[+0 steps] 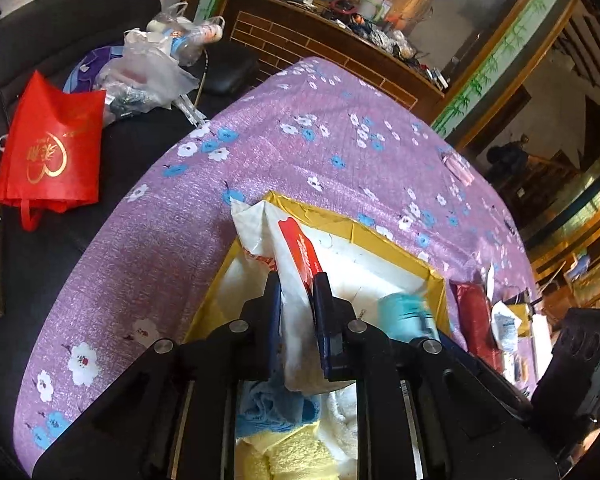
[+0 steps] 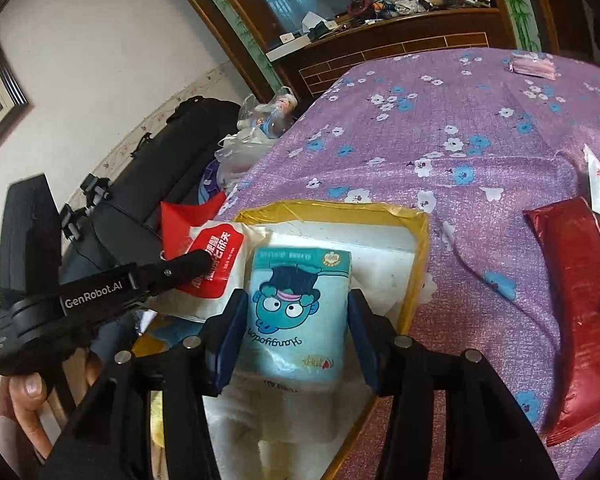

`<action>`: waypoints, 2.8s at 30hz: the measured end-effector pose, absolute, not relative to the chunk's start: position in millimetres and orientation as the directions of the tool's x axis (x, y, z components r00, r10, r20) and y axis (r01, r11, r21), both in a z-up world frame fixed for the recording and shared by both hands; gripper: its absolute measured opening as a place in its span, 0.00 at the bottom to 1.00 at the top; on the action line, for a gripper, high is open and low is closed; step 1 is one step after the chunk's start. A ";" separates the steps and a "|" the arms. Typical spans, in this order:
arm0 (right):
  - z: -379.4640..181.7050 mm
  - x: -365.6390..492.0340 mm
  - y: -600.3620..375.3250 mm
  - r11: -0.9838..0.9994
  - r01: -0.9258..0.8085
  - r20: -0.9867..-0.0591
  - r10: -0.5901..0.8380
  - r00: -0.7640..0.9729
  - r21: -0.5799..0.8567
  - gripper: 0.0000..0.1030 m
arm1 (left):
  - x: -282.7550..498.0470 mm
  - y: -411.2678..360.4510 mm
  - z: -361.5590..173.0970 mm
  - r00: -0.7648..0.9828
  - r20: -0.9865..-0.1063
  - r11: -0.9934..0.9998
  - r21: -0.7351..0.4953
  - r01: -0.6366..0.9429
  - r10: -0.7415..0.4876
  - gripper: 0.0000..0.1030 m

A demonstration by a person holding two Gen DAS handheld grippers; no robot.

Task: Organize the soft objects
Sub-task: 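Carry both packs over the yellow-rimmed box and release them inside, then grasp the yellow pack with the right tool while the left grasps the red foil pack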

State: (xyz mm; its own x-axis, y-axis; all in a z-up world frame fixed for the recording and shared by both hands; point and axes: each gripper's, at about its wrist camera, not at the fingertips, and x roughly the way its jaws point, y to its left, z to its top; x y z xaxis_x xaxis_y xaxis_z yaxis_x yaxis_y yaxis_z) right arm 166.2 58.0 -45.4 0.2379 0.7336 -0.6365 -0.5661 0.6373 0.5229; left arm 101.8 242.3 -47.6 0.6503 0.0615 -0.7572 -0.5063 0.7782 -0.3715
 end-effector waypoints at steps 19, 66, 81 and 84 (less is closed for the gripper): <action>-34.0 122.0 -16.6 0.529 -0.574 -0.544 0.823 0.164 0.626 0.62 | 36.4 146.4 1.2 0.732 -0.658 0.786 -0.352 -0.508 0.178 0.67; -28.7 158.7 -222.8 0.763 -0.360 -0.614 0.646 0.454 0.537 0.62 | 152.7 -12.7 -63.4 0.622 -0.763 0.909 -0.368 -0.198 -0.174 0.67; -78.5 254.4 -233.6 0.862 -0.233 -0.772 0.507 0.384 0.450 0.69 | 210.1 -1.2 -98.8 0.551 -0.802 0.873 -0.420 -0.246 -0.231 0.67; -78.2 244.9 -225.4 0.808 -0.302 -0.735 0.587 0.340 0.506 0.68 | 208.0 -3.4 -97.6 0.547 -0.805 0.873 -0.420 -0.248 -0.232 0.67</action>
